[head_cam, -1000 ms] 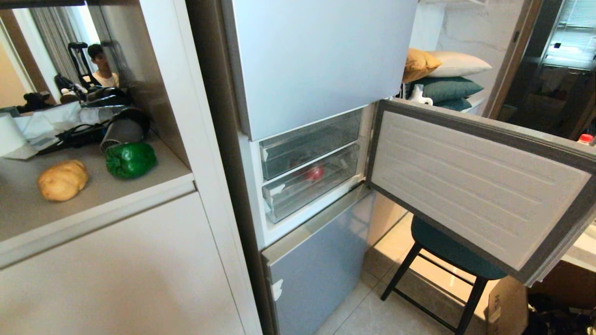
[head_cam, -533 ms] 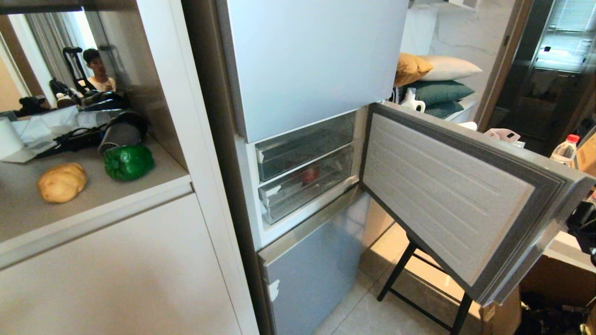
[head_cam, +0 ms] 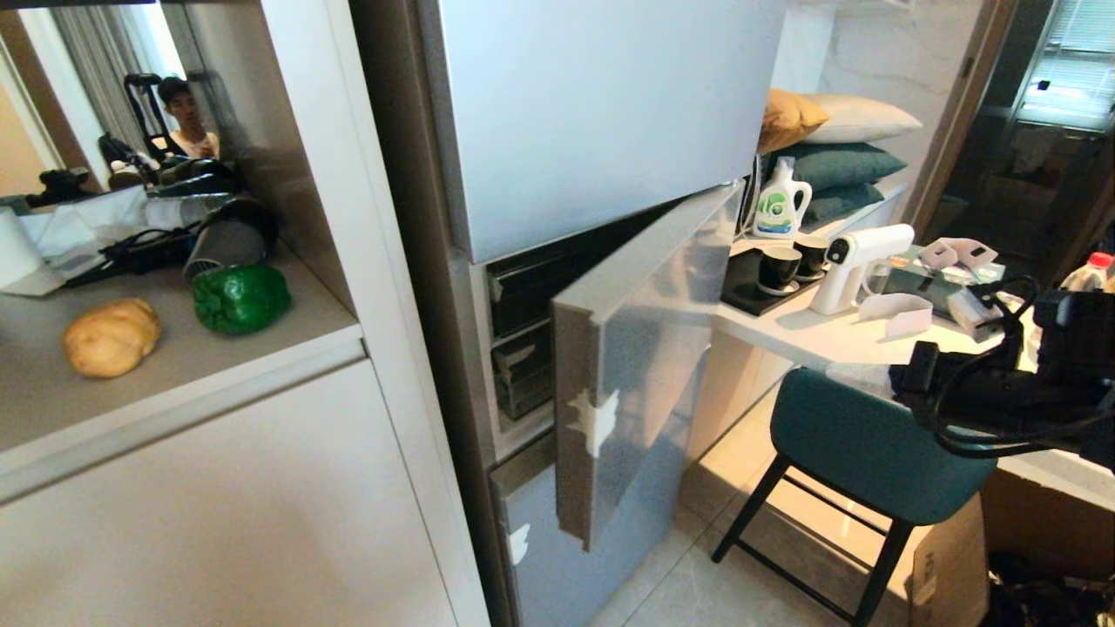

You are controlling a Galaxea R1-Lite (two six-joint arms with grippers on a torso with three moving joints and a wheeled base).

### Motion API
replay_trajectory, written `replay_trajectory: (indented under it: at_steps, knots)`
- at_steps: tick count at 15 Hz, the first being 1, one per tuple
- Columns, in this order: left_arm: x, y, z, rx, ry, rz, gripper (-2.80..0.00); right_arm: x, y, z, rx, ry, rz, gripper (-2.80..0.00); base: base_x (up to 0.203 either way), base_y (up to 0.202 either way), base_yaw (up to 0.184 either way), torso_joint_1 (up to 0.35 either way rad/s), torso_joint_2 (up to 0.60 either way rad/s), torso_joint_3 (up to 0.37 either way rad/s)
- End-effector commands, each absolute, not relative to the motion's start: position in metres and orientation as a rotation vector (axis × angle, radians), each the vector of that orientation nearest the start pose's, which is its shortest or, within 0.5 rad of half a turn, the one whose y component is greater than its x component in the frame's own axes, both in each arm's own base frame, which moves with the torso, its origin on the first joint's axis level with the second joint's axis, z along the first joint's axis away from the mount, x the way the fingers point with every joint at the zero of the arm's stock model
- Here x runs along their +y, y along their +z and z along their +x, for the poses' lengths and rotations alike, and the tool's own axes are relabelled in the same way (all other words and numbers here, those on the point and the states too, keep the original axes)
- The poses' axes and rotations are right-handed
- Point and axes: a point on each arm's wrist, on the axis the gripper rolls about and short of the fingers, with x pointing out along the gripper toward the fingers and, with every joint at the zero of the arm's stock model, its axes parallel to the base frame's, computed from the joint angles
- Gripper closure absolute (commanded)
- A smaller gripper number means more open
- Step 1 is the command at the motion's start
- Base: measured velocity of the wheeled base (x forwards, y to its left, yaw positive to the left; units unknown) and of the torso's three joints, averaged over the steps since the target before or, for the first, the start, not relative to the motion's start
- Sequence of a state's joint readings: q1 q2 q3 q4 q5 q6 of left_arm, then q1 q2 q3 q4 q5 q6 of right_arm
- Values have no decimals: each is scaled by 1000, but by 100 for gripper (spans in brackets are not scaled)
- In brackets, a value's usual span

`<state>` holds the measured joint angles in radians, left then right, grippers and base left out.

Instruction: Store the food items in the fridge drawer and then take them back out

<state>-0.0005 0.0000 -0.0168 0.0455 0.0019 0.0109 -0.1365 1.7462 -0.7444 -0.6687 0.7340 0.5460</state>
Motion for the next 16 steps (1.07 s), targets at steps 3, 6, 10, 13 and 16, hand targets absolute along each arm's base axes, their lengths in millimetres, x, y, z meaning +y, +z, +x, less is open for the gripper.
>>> replay_trajectory:
  at_steps: [3,6,10,13,16]
  knots:
    - [0,75,-24,31,1,11,0,4,159,300,472,495,634,0,0,0,0,0,0,0]
    - [0,75,-24,31,1,11,0,7,163,293,461,504,622,0,0,0,0,0,0,0]
    - [0,75,-24,30,1,11,0,15,172,265,447,533,607,0,0,0,0,0,0,0]
    - [0,76,-24,28,1,11,0,23,181,213,428,557,586,0,0,0,0,0,0,0]
    - [0,75,-24,31,1,11,0,21,187,144,380,533,510,0,0,0,0,0,0,0]
